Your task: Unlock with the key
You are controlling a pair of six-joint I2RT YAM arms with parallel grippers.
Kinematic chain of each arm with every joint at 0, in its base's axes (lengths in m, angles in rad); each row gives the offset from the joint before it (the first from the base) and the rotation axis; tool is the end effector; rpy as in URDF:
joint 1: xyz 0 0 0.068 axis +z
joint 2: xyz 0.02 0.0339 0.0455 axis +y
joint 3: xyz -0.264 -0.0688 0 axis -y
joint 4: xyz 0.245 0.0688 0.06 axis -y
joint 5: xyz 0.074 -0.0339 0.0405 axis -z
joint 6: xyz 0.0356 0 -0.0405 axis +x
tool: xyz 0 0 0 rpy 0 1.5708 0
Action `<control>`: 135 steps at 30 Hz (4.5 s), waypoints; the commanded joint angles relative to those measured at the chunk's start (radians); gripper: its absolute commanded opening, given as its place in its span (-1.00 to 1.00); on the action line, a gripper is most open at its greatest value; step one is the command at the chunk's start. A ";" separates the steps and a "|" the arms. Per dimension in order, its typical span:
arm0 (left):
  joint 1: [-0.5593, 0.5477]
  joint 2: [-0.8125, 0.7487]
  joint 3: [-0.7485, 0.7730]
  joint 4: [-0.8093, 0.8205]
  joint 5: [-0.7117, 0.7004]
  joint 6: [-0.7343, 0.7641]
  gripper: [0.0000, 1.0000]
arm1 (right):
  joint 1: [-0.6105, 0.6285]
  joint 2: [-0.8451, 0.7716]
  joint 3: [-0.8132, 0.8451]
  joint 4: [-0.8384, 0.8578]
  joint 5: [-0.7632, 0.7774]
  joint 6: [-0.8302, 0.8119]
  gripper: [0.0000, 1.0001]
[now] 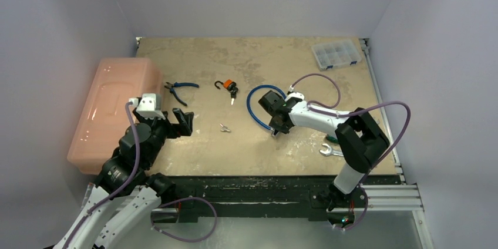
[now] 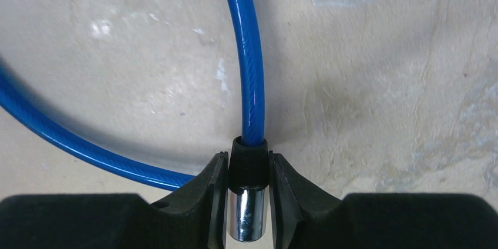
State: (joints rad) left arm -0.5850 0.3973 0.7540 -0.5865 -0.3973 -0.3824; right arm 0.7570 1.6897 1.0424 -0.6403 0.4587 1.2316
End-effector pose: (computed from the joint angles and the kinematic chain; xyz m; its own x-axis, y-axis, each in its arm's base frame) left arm 0.0820 -0.0378 0.3331 -0.2490 -0.2478 -0.9363 0.1101 0.9532 -0.2816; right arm 0.2380 0.2032 0.1741 -0.7281 0.4754 -0.4939 0.4832 0.8669 0.1220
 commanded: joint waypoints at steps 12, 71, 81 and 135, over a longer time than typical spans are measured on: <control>-0.004 0.038 -0.002 0.026 0.005 -0.005 0.95 | -0.050 0.041 0.129 0.136 -0.113 -0.296 0.67; -0.001 0.005 -0.004 0.027 -0.003 0.000 0.95 | 0.209 0.522 0.706 0.074 -0.449 -1.000 -1.00; -0.001 0.008 0.005 0.023 -0.007 0.001 0.95 | 0.202 0.383 0.603 0.168 -0.495 -0.819 -1.00; -0.395 0.574 -0.212 1.126 0.103 0.167 0.30 | -0.035 -0.294 0.412 -0.441 -0.120 0.291 -1.00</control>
State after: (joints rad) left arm -0.9291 0.9360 0.5884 0.2550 -0.2661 -0.3641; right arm 0.7284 1.4330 1.4136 -0.9897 0.3058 1.3987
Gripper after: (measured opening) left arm 0.676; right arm 0.019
